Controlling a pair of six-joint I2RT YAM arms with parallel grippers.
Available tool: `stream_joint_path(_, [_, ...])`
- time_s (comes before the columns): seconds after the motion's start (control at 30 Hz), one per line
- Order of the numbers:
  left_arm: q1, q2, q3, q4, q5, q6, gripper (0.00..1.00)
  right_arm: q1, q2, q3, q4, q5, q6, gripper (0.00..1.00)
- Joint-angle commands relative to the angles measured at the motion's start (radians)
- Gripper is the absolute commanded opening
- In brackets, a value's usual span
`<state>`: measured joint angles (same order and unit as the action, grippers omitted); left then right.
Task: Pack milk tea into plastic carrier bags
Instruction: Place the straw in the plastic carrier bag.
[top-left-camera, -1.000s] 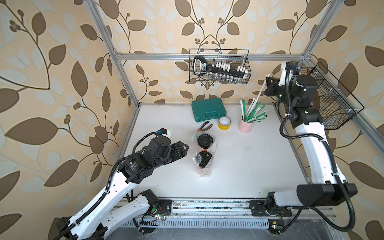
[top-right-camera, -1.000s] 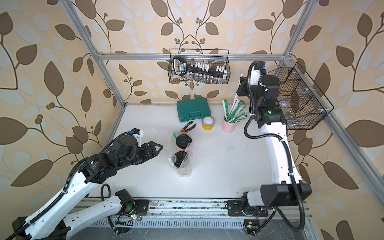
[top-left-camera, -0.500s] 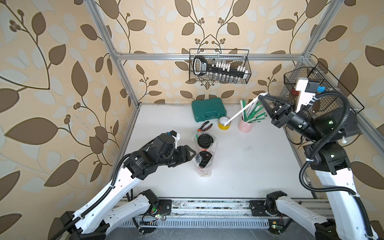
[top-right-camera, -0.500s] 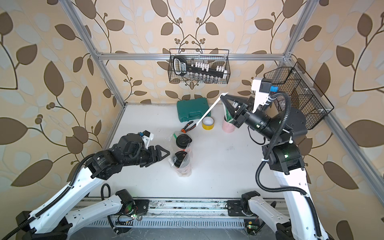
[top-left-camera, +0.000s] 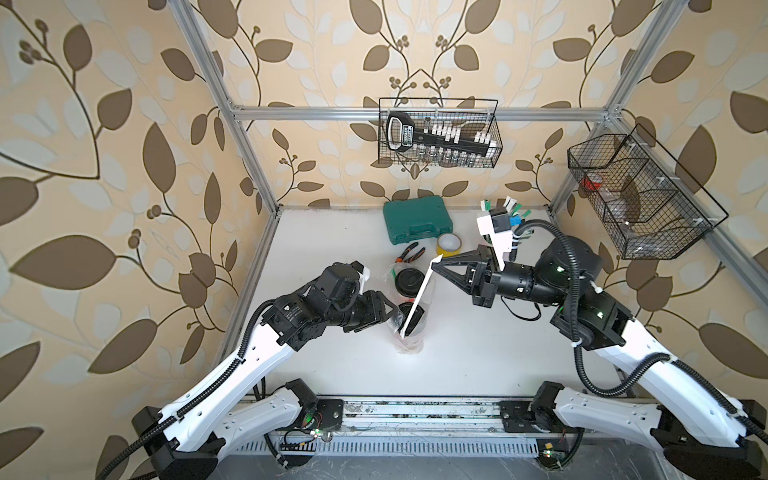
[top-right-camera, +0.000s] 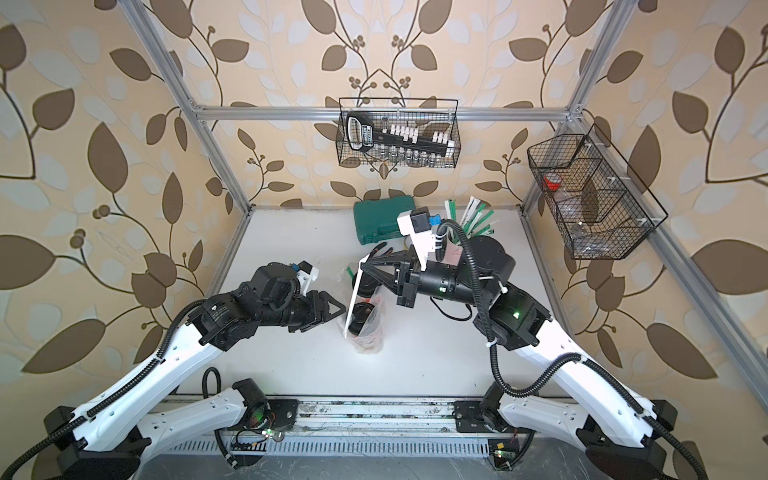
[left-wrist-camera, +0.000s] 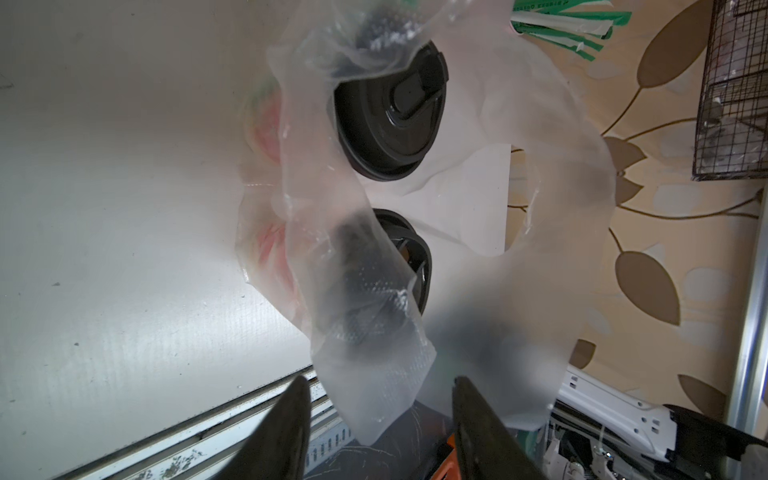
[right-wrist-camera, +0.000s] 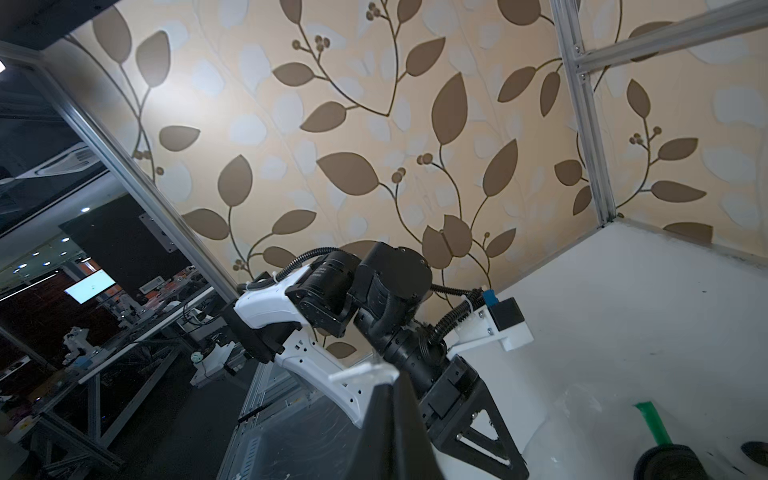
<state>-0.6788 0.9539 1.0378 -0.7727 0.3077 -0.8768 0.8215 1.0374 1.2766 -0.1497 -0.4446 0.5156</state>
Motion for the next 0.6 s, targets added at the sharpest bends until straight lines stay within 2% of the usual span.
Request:
stream_joint_path(0.0, [0.012,0.012,0.016,0.015,0.006,0.036,0.51,0.014,0.026,-0.021,0.002,0.061,-0.045,0.00])
stream_joint_path(0.3, [0.011,0.017,-0.005,0.021,-0.013,0.039,0.50,0.019,0.058,-0.073,0.001,0.111,-0.098,0.00])
stream_joint_path(0.57, [0.011,0.024,-0.003,0.026,-0.017,0.038,0.50,0.019,0.087,-0.104,0.026,0.104,-0.108,0.00])
